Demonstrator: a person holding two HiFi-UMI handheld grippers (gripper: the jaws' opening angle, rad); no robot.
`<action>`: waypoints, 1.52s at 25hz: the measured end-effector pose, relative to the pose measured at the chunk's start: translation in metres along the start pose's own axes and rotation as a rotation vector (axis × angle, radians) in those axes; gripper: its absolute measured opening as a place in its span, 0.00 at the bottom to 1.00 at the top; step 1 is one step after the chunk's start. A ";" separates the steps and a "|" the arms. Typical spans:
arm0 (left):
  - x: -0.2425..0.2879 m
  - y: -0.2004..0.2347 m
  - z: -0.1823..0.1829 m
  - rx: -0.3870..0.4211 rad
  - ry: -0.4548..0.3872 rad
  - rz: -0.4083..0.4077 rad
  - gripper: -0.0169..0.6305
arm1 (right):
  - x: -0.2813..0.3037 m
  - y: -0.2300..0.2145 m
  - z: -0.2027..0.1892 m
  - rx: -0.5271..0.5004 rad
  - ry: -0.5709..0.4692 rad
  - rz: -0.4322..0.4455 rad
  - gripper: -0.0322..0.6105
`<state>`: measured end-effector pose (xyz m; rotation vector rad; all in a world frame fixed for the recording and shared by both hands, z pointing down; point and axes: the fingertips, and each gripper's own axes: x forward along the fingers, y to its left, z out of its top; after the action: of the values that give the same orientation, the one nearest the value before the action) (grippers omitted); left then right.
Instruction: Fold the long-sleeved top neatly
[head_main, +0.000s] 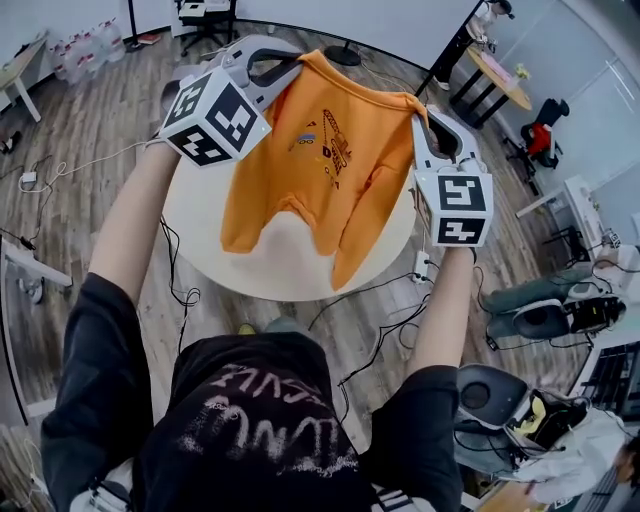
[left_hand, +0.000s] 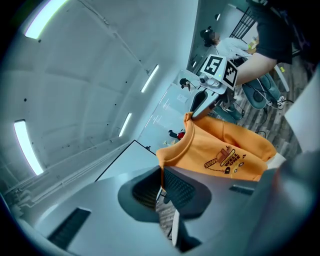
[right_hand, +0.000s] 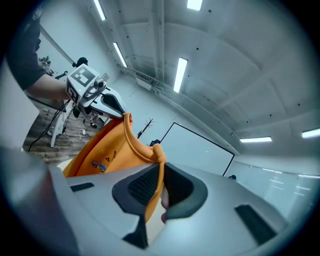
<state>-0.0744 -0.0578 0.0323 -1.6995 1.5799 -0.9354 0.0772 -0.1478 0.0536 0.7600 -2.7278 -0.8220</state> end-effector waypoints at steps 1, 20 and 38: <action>-0.003 -0.003 0.001 -0.003 0.005 -0.001 0.07 | -0.003 0.002 -0.002 0.013 0.002 0.008 0.11; -0.139 -0.129 0.166 -0.041 0.099 0.067 0.07 | -0.230 0.015 -0.009 0.052 -0.071 0.104 0.11; -0.205 -0.214 0.112 -0.135 0.156 0.018 0.07 | -0.260 0.118 -0.057 0.131 -0.012 0.178 0.11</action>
<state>0.1313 0.1618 0.1321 -1.7364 1.7929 -0.9923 0.2670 0.0476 0.1577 0.5257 -2.8311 -0.6179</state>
